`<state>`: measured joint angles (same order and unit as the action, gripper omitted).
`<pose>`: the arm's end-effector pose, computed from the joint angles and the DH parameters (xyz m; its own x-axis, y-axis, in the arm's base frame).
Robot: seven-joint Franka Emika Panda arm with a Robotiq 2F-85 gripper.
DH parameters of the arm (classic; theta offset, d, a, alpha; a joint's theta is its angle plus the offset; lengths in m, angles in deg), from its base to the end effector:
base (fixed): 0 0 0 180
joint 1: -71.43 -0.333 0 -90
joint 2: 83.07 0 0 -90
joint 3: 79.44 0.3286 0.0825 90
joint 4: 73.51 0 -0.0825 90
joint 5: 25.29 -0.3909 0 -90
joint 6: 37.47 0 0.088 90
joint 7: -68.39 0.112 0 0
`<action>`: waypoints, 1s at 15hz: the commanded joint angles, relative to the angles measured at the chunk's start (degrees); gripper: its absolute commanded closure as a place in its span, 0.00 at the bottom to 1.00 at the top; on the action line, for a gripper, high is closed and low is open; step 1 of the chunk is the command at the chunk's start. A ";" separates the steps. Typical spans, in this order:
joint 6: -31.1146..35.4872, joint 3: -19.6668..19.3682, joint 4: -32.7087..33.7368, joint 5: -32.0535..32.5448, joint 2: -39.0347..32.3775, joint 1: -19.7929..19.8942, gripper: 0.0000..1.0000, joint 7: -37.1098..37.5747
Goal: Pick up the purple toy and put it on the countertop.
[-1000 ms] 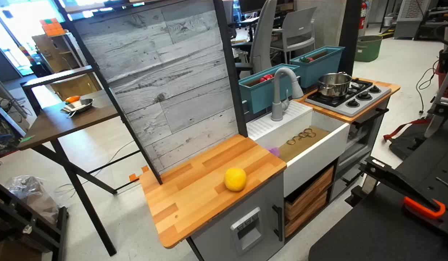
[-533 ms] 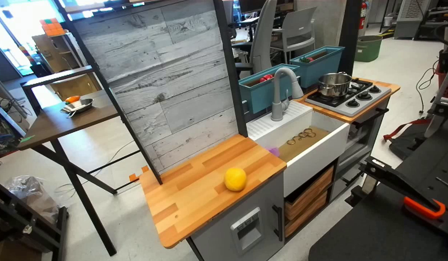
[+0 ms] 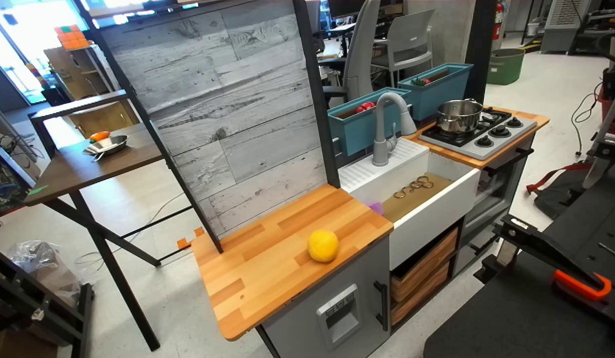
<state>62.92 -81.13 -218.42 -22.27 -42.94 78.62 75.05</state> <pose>0.3247 -0.0566 0.4990 0.9655 -0.2502 -0.0726 -0.2478 -0.9680 0.0406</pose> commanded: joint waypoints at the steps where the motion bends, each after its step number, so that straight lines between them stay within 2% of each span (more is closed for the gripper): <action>1: 10.02 2.37 -0.24 -0.11 -6.35 -1.07 0.00 4.03; 5: 22.59 5.57 0.22 0.56 -17.02 -2.03 0.00 8.98; 8: 37.07 7.23 1.34 1.53 -26.30 -2.68 0.00 12.47; 9: 41.51 7.57 1.96 1.83 -31.59 -2.63 0.00 13.71; 12: 50.78 7.31 4.92 0.92 -42.67 -3.64 0.00 17.75; 15: 56.64 4.86 10.24 4.42 -54.55 -5.96 0.00 20.20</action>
<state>114.77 -73.66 -214.66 -21.56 -86.39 75.07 92.15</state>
